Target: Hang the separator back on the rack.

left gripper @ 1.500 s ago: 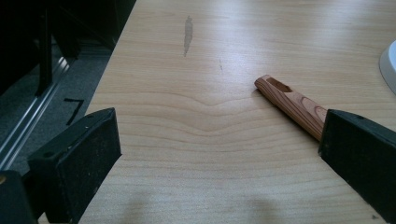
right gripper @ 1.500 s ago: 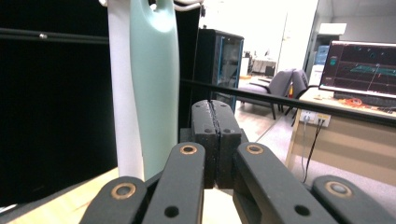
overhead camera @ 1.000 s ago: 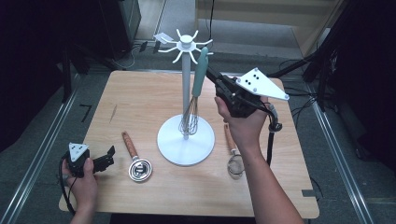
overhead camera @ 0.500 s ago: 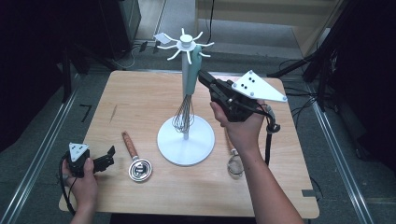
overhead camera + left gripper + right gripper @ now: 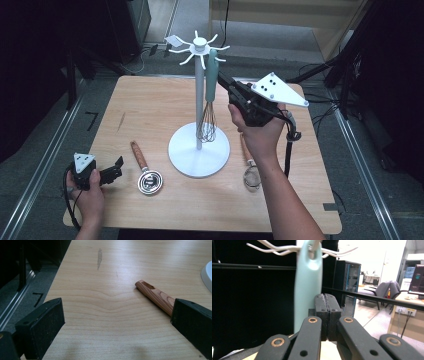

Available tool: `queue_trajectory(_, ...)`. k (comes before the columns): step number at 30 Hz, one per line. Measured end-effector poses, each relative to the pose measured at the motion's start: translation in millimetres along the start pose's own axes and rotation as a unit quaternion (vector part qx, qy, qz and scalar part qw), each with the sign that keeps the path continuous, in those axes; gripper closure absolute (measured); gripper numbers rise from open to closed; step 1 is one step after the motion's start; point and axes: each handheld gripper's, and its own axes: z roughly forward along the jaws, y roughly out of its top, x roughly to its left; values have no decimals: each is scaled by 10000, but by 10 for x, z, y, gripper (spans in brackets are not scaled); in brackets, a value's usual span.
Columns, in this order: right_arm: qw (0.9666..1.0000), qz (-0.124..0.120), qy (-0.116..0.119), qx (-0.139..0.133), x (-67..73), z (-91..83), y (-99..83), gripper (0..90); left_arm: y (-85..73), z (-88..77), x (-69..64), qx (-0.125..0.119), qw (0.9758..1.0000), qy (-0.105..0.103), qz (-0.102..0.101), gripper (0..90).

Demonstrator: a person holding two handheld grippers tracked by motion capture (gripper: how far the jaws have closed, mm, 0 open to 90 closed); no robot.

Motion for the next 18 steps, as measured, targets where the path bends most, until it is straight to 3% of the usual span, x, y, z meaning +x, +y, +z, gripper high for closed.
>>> queue_trajectory(7, 10000, -1, -2, -60, -77, 70, 63, 900, 0, 0, 0, 0, 10000, -6, 3, 0)
queue_trajectory(11, 9998, 82, 177, -76, -139, 113, 82, 900, 0, 0, 0, -2, 10000, -12, -7, 0)
queue_trajectory(18, 9983, -35, 559, -159, -139, 103, 74, 900, 0, 1, 1, 8, 10000, -14, -9, 0)
